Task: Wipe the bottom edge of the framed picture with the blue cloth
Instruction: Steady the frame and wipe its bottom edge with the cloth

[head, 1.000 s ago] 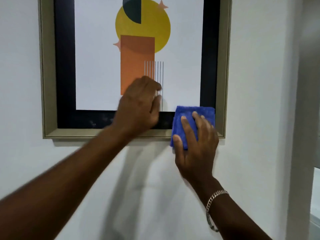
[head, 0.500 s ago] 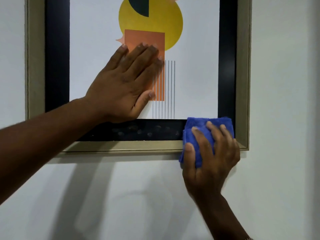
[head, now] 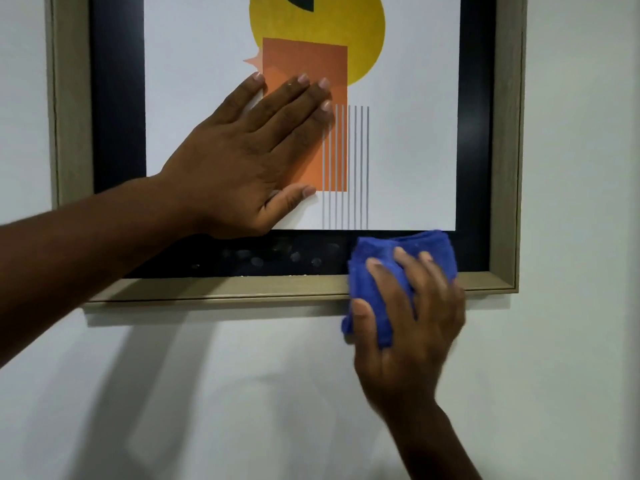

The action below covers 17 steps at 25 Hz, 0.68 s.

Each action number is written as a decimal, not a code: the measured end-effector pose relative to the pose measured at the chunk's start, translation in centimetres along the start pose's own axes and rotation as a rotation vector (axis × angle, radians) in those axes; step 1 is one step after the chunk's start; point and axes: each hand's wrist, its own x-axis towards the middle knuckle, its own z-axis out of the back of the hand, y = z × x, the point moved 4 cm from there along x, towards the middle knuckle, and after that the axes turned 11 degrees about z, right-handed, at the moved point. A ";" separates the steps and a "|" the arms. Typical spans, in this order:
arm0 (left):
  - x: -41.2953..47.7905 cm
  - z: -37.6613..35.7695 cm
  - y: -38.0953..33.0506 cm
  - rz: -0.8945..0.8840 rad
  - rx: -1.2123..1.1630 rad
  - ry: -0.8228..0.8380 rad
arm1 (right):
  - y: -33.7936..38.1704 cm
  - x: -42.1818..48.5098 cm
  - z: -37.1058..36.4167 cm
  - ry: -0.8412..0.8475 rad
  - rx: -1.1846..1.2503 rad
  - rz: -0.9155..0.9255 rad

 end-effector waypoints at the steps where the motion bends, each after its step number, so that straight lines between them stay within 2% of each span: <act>1: -0.3 0.1 0.3 0.010 0.007 -0.001 | -0.4 0.3 -0.1 -0.024 -0.006 -0.044; 3: -0.5 0.2 0.7 0.026 0.006 0.005 | 0.3 1.5 -0.8 -0.087 -0.017 -0.222; 4: -0.5 0.2 0.9 0.024 0.005 0.009 | 1.4 1.7 -1.3 -0.080 -0.009 -0.252; 7: -1.3 0.3 1.5 0.000 -0.013 0.026 | 3.2 0.3 -1.0 0.029 0.021 -0.025; 8: -1.9 0.3 1.8 0.003 -0.014 0.028 | 2.8 0.3 -0.8 0.024 0.009 -0.026; 11: -2.9 0.6 2.9 0.014 -0.012 0.031 | 3.4 2.1 -1.9 -0.100 0.005 -0.323; 12: -3.0 0.6 3.3 -0.001 -0.010 0.031 | 4.4 2.2 -2.2 -0.107 0.034 -0.352; 15: -2.7 0.6 4.8 -0.004 -0.017 0.034 | 5.7 0.5 -1.9 -0.021 0.050 -0.132; 17: -2.7 0.5 5.4 0.017 -0.015 0.019 | 5.2 1.3 -2.3 -0.073 0.002 -0.217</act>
